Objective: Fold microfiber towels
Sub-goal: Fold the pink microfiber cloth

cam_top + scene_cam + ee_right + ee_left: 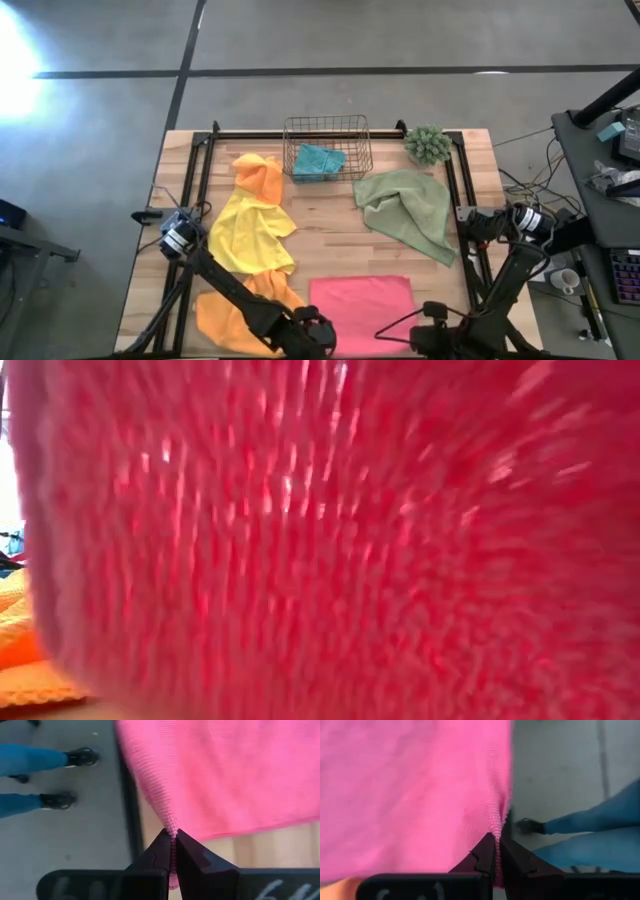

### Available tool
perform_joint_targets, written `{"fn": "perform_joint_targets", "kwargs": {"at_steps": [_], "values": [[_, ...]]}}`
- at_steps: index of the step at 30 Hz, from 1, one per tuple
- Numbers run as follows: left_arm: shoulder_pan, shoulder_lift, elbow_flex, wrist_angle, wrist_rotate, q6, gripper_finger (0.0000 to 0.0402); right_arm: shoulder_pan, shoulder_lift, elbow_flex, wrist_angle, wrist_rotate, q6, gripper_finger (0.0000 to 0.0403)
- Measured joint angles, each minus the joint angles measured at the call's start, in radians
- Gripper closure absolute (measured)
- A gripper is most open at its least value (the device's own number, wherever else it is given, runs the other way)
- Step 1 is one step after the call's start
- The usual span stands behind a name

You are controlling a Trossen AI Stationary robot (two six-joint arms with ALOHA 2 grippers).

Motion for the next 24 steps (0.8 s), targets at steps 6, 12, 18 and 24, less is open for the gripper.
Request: {"fn": "perform_joint_targets", "kwargs": {"at_steps": [6, 12, 18, 24], "values": [[0.029, -0.020, 0.015, -0.152, -0.065, 0.001, 0.0396, -0.050, 0.000, 0.000, -0.126, 0.018, -0.001, 0.0394], [0.074, -0.041, 0.013, -0.247, -0.129, 0.002, 0.0396, -0.114, 0.000, -0.001, -0.211, 0.052, -0.013, 0.0394], [0.116, -0.041, 0.010, -0.325, -0.150, 0.001, 0.0396, -0.179, -0.001, -0.006, -0.275, 0.093, 0.017, 0.0394], [0.157, -0.042, 0.004, -0.398, -0.180, -0.040, 0.0396, -0.230, -0.001, -0.014, -0.286, 0.093, 0.032, 0.0394]]}}
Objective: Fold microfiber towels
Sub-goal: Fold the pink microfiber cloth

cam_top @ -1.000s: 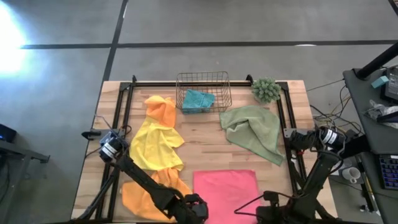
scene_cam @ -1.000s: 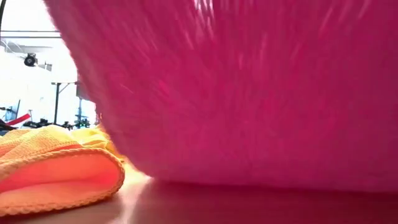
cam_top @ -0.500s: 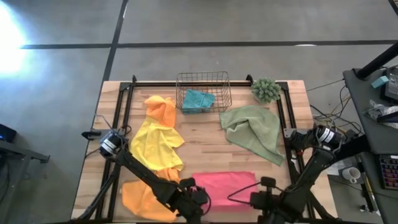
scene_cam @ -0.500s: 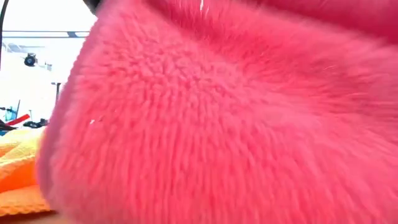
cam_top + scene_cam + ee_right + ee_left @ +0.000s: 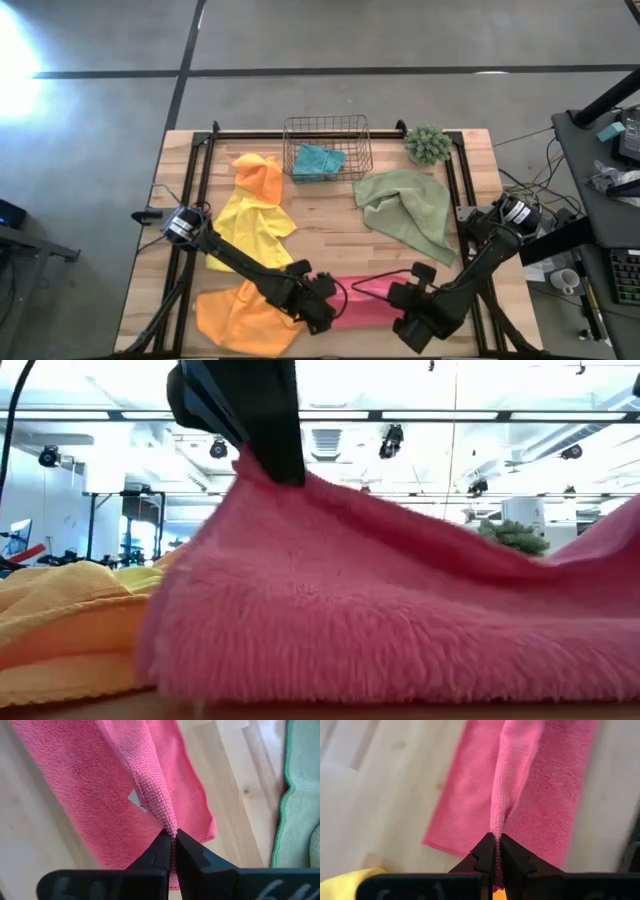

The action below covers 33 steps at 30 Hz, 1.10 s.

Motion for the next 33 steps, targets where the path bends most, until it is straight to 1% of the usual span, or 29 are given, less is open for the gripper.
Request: {"fn": "perform_joint_targets", "kwargs": {"at_steps": [8, 12, 15, 18, 22, 27, 28, 30, 33], "values": [[0.041, 0.000, -0.019, -0.009, 0.002, 0.014, 0.0396, -0.052, 0.000, -0.051, -0.005, -0.080, 0.062, 0.0394], [0.047, 0.000, -0.019, -0.008, -0.016, 0.016, 0.0396, -0.061, 0.000, -0.059, -0.004, -0.085, 0.064, 0.0394], [0.047, 0.000, -0.019, -0.008, -0.041, 0.031, 0.0385, -0.062, 0.000, -0.059, -0.005, -0.079, 0.047, 0.0385], [0.051, 0.000, -0.019, -0.008, -0.050, 0.049, 0.0362, -0.067, 0.000, -0.059, -0.006, -0.079, 0.025, 0.0366], [0.058, 0.000, -0.019, -0.008, -0.050, 0.042, 0.0316, -0.081, 0.000, -0.059, -0.015, -0.049, 0.019, 0.0332], [0.064, 0.000, -0.019, -0.023, -0.047, -0.031, 0.0254, -0.096, -0.003, -0.057, -0.095, 0.008, 0.044, 0.0296], [0.066, 0.000, -0.020, -0.025, -0.033, -0.037, 0.0243, -0.098, -0.007, -0.057, -0.111, 0.008, 0.045, 0.0292], [0.072, 0.000, -0.019, -0.016, 0.024, -0.036, 0.0226, -0.098, -0.019, -0.057, -0.127, 0.008, 0.044, 0.0285], [0.073, 0.000, -0.015, 0.015, 0.094, -0.036, 0.0216, -0.094, -0.048, -0.057, -0.125, 0.008, 0.043, 0.0281]]}}
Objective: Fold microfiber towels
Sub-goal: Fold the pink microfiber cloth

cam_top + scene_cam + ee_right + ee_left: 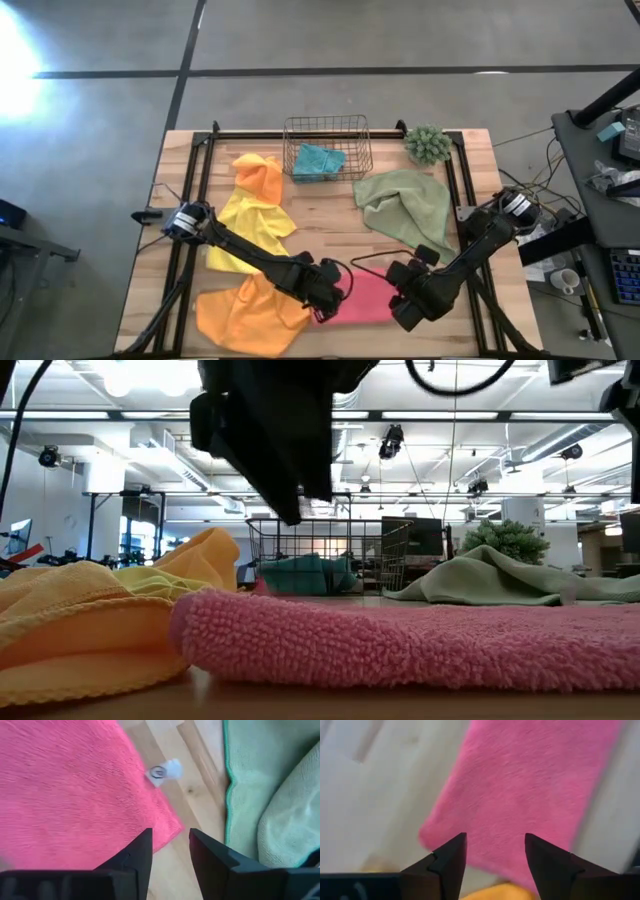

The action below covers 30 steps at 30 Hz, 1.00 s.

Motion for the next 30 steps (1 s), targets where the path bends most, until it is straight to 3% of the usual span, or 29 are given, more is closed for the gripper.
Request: {"fn": "perform_joint_targets", "kwargs": {"at_steps": [4, 10, 17, 24, 30], "values": [[-0.013, 0.000, -0.010, 0.083, 0.008, 0.022, 0.0215, 0.031, -0.036, 0.000, 0.103, -0.007, -0.024, 0.0282], [-0.040, 0.031, -0.013, 0.190, 0.022, 0.197, 0.0214, 0.079, -0.039, -0.027, 0.427, -0.041, -0.133, 0.0294], [-0.019, 0.055, -0.036, 0.211, 0.020, 0.280, 0.0214, 0.101, -0.013, -0.101, 0.492, -0.042, -0.047, 0.0313], [-0.014, 0.056, -0.109, 0.266, 0.050, 0.267, 0.0214, 0.119, -0.013, -0.200, 0.651, -0.067, 0.041, 0.0347], [-0.006, 0.059, -0.174, 0.294, 0.065, 0.265, 0.0214, 0.119, -0.013, -0.260, 0.676, -0.068, 0.107, 0.0355]]}}
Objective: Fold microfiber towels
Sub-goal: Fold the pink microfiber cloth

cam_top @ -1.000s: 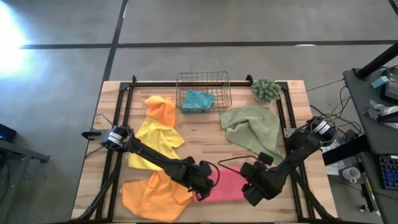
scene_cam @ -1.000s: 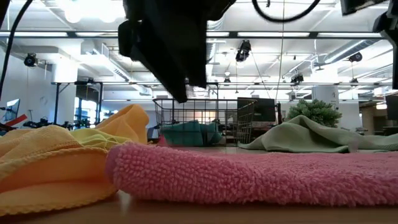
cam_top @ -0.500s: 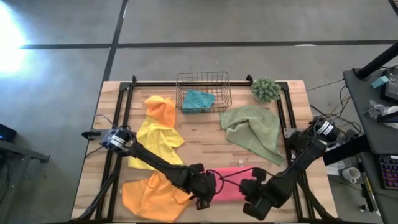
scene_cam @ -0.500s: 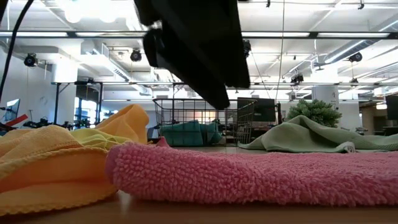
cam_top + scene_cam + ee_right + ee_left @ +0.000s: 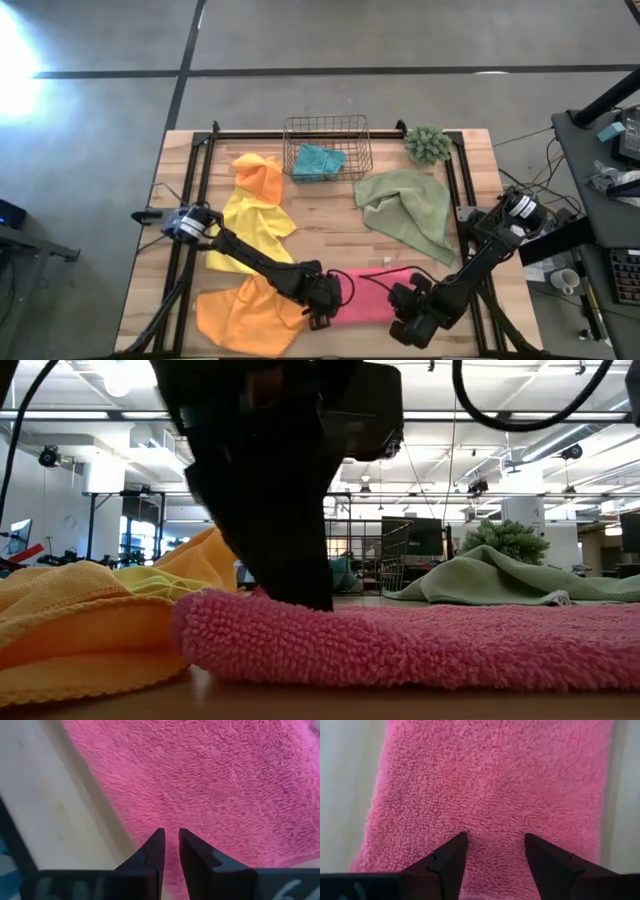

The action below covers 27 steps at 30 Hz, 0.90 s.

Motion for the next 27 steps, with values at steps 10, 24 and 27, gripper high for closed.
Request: {"fn": "perform_joint_targets", "kwargs": {"at_steps": [10, 24, 27], "values": [[0.009, -0.007, -0.057, 0.104, 0.068, -0.004, 0.0214, -0.052, -0.003, -0.088, 0.014, -0.060, 0.002, 0.0355], [0.004, -0.001, -0.060, 0.217, 0.156, -0.058, 0.0214, -0.246, -0.024, -0.088, -0.232, -0.087, -0.302, 0.0355], [0.004, 0.002, -0.062, 0.292, 0.157, -0.060, 0.0214, -0.286, -0.025, -0.092, -0.229, -0.074, -0.378, 0.0355]]}}
